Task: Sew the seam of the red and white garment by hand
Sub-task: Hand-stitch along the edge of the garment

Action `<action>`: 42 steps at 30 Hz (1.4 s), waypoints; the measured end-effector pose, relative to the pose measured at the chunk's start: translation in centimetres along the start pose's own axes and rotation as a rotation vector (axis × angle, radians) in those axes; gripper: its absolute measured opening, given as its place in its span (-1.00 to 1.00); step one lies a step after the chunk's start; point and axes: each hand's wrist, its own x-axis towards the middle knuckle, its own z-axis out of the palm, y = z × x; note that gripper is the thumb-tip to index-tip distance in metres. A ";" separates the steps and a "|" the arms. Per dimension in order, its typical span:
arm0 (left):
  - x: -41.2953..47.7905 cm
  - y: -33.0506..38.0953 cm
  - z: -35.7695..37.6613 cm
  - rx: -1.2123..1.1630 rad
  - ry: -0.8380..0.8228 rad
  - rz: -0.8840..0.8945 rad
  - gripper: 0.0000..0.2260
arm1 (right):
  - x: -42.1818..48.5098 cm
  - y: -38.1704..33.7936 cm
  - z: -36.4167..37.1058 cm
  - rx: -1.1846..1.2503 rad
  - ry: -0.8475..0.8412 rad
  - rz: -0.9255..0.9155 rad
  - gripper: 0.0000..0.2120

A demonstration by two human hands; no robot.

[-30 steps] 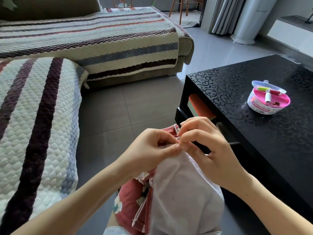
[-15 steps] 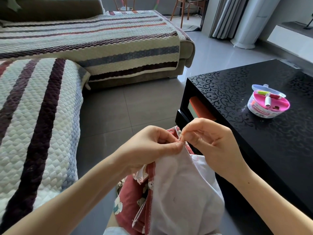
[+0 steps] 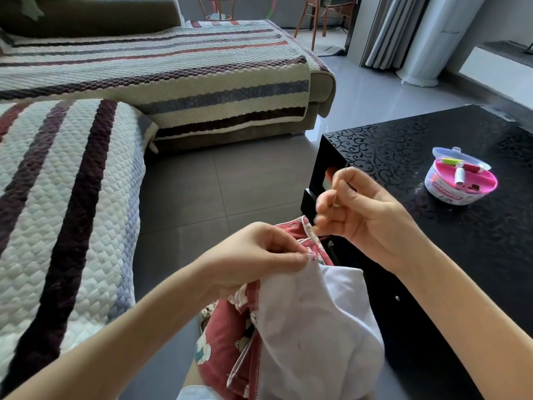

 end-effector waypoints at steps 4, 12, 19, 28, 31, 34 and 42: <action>-0.5 -0.2 -0.4 -0.079 -0.088 -0.023 -0.92 | 2.9 0.9 -3.6 -0.016 0.089 0.173 -0.87; -1.9 0.3 -1.2 -0.218 -0.237 -0.010 -0.85 | 8.2 4.1 -16.0 -1.099 0.841 0.089 -0.86; -1.7 0.4 -1.5 -0.218 -0.225 -0.009 -0.85 | 2.7 1.7 -4.0 -0.681 -0.070 0.122 -0.77; -1.6 0.4 -1.5 -0.191 -0.232 0.006 -0.86 | -0.2 0.5 -0.5 -0.618 -0.410 0.206 -0.90; -1.7 0.5 -1.4 -0.187 -0.230 -0.003 -0.86 | 0.2 0.4 -0.7 -0.588 -0.340 0.177 -0.91; -1.9 0.7 -1.4 -0.186 -0.250 -0.016 -0.84 | 1.2 0.2 -1.4 -0.605 -0.184 0.129 -0.92; -2.2 0.8 -1.3 -0.200 -0.279 -0.029 -0.84 | 5.8 3.6 -7.8 -1.494 0.523 -0.004 -0.87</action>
